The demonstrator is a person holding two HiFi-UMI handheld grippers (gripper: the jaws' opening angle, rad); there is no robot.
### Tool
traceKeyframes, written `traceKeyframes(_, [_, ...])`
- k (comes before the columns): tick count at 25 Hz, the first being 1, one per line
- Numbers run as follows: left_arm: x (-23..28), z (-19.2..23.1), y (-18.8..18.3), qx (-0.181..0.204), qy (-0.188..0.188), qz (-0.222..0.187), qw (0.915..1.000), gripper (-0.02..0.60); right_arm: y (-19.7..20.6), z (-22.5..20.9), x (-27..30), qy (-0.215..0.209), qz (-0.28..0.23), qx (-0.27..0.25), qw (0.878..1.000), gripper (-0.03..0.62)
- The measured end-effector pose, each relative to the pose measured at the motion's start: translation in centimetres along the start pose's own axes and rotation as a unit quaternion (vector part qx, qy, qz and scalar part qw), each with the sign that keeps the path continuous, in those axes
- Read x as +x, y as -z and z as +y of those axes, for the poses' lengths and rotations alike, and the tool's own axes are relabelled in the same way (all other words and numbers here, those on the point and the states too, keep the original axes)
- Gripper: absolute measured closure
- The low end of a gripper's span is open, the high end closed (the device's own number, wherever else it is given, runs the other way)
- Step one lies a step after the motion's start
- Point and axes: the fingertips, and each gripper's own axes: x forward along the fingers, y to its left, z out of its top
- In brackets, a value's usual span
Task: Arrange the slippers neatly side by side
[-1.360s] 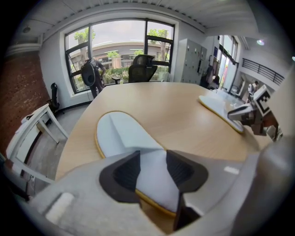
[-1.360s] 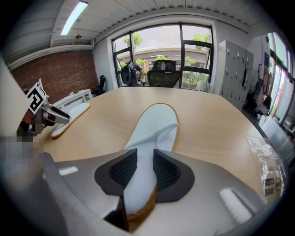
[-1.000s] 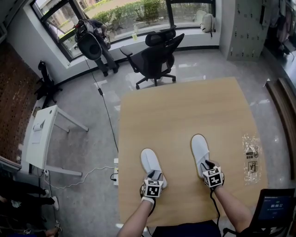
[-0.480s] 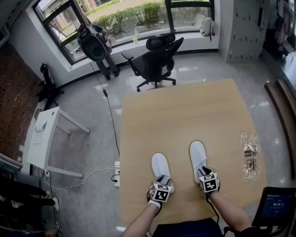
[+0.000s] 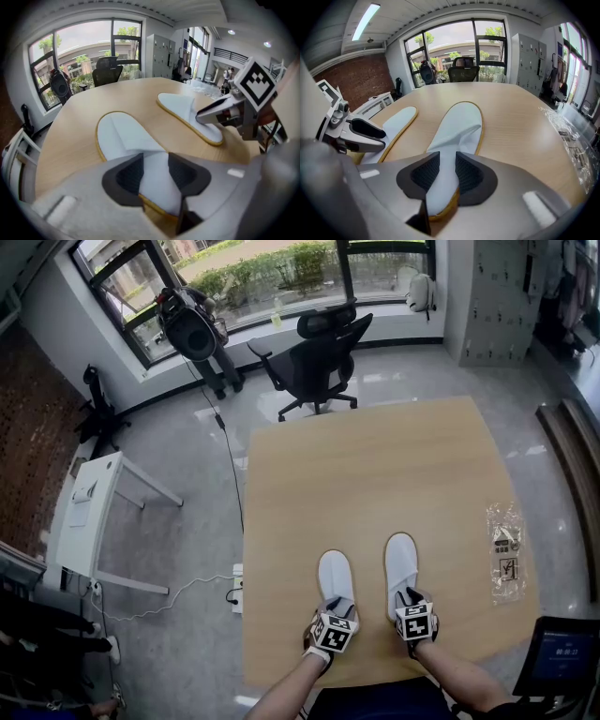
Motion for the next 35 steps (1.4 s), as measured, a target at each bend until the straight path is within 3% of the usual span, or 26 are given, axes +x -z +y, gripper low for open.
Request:
traceKeyframes(4, [-0.1,-0.3,0.0,0.006,-0.002,0.002,1.0000,0.412,0.5,0.0,-0.2,0.007,0.000,0.015,1.000,0.480])
traceKeyframes(9, [-2.0,0.7,-2.1,0.004,-0.015,-0.042,0.9990,0.400,-3.1,-0.2,-2.4,-0.010,-0.063,-0.002,0.998,0.480])
traceKeyframes(12, [-1.8,2.8,-2.9,-0.006,-0.016,-0.047,0.9988,0.397,-5.3,0.0,-1.8,-0.052,-0.068,-0.098,0.992,0.480])
traceKeyframes(15, [-0.6,4.1,-3.5,0.012,0.003,-0.024,0.9996,0.390,-5.7,-0.1,0.2,-0.090,-0.031,-0.256,0.962,0.465])
traceKeyframes(18, [0.3,3.6,-3.1,0.038,0.025,0.007,0.9989,0.390,-4.8,-0.1,1.4,-0.106,-0.002,-0.333,0.937,0.462])
traceKeyframes(20, [0.9,3.1,-2.4,0.039,0.032,0.017,0.9986,0.390,-3.9,0.1,1.9,-0.112,0.011,-0.335,0.936,0.459])
traceKeyframes(24, [1.0,2.3,-1.6,0.025,0.028,0.015,0.9992,0.391,-2.9,0.3,1.7,-0.111,0.008,-0.309,0.945,0.462])
traceKeyframes(32, [0.8,0.9,-1.3,0.030,0.026,0.010,0.9992,0.391,-2.1,1.7,1.0,-0.135,0.002,-0.341,0.930,0.464])
traceKeyframes(35, [0.7,0.4,-1.0,0.031,0.027,0.011,0.9991,0.391,-1.7,2.0,0.8,-0.138,-0.001,-0.337,0.931,0.464])
